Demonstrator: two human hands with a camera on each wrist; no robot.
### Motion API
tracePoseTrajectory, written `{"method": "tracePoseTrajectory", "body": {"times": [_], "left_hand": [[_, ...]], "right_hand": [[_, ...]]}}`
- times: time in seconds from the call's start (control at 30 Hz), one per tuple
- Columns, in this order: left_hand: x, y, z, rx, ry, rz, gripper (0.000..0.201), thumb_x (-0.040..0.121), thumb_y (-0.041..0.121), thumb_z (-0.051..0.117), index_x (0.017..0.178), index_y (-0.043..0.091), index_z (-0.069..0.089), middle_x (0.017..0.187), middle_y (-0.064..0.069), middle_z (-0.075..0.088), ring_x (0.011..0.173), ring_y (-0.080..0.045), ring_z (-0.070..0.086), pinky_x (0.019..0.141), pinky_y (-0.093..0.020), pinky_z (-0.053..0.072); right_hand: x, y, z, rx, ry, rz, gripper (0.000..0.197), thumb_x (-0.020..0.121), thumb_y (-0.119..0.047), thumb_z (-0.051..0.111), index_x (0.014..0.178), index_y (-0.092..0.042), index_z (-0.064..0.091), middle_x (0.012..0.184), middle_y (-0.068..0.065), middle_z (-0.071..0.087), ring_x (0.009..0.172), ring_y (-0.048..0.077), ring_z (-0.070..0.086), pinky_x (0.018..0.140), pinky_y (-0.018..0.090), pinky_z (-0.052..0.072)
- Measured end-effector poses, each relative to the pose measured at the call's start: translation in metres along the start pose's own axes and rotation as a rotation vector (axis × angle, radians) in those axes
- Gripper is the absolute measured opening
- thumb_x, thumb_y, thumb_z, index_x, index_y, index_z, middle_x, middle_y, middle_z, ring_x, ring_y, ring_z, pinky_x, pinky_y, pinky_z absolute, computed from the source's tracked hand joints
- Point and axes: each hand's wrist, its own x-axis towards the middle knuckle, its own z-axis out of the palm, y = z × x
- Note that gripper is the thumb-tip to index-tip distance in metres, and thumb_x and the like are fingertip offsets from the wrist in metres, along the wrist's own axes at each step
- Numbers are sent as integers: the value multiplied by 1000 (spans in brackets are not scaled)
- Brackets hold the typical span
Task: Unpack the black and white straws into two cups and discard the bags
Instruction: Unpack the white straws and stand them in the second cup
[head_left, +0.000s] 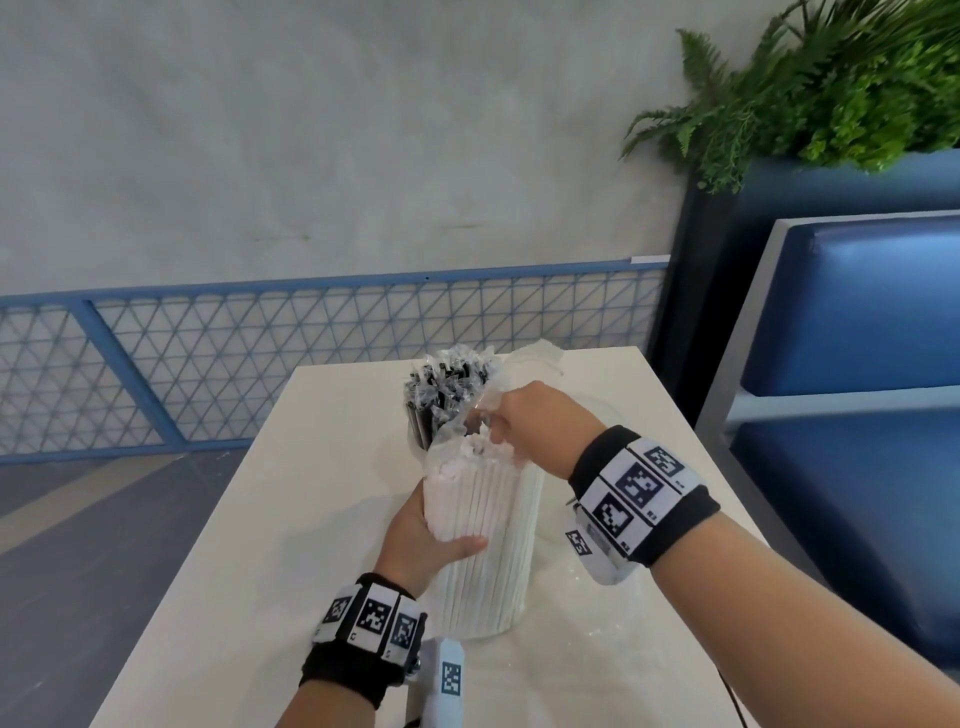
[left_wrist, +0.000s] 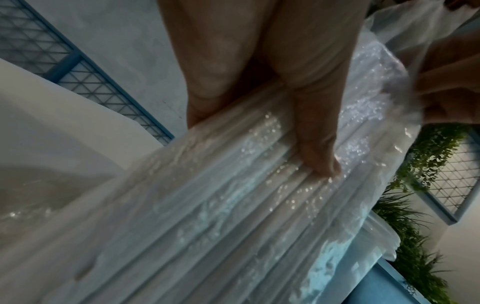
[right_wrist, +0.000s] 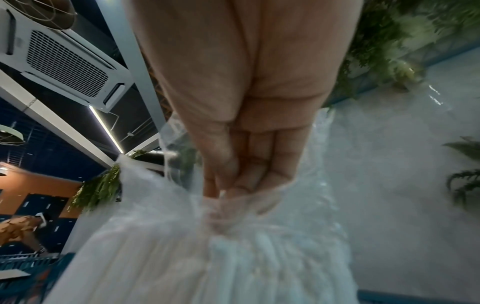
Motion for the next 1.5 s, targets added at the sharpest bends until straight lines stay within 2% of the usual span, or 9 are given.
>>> {"method": "tracePoseTrajectory", "body": {"times": [0.07,0.17,0.5,0.63,0.7,0.83,1.07,1.23,1.5], "left_hand": [[1,0,0,-2,-1,-12,65,58,2,84,111,20,52,102,6,63,96,-7,58,72,-14,48],[2,-1,-2,11,-15,-9,65,59,4,84,113,19,51,101,7,63,96,-6,59,68,-10,49],[2,4,-5,73,-83,7,60,59,11,85,106,28,52,101,11,63,98,-4,58,71,-12,45],[4,10,-5,106,-85,46,65,60,10,84,115,23,50,100,21,59,92,11,53,69,-1,42],[4,10,-4,120,-82,57,66,61,12,84,117,22,50,100,20,59,94,10,52,70,0,41],[4,8,-4,107,-90,33,64,58,13,86,112,23,52,100,17,61,95,2,56,74,-11,46],[7,-1,-6,49,-94,0,61,57,8,86,109,17,55,99,9,64,95,-5,59,77,-14,47],[5,-6,-10,34,-116,-20,66,45,29,89,103,14,62,96,2,69,94,-11,65,78,-25,51],[2,-2,-7,30,-114,-49,46,59,8,84,96,22,61,91,8,69,88,-4,66,68,-13,51]], "right_hand": [[-3,-2,-2,-13,-67,-39,34,91,-13,51,125,-15,52,113,13,62,94,26,61,88,33,48],[2,-1,7,-128,-140,-97,51,87,-23,60,134,-17,42,128,10,53,117,26,50,93,33,42],[18,-3,24,-172,-104,-170,47,90,-17,53,135,-11,40,139,11,46,122,30,47,99,37,42],[17,-4,28,-253,-195,-108,68,79,-43,66,135,-13,41,132,8,53,122,29,45,102,39,41],[15,-6,31,-288,-146,-100,57,83,-38,62,130,-11,44,129,8,57,118,28,50,105,35,37],[8,-6,32,-119,8,-93,35,92,-9,39,125,-11,50,121,9,61,110,30,54,95,30,33],[7,-7,39,96,48,-119,30,87,-8,50,115,-7,60,116,11,64,106,27,57,92,27,36],[5,-8,41,144,52,-90,34,84,-10,58,118,-13,61,118,8,63,109,24,56,95,26,35],[7,3,19,193,63,3,41,78,-33,70,115,-14,65,109,5,67,99,19,59,68,16,30]]}}
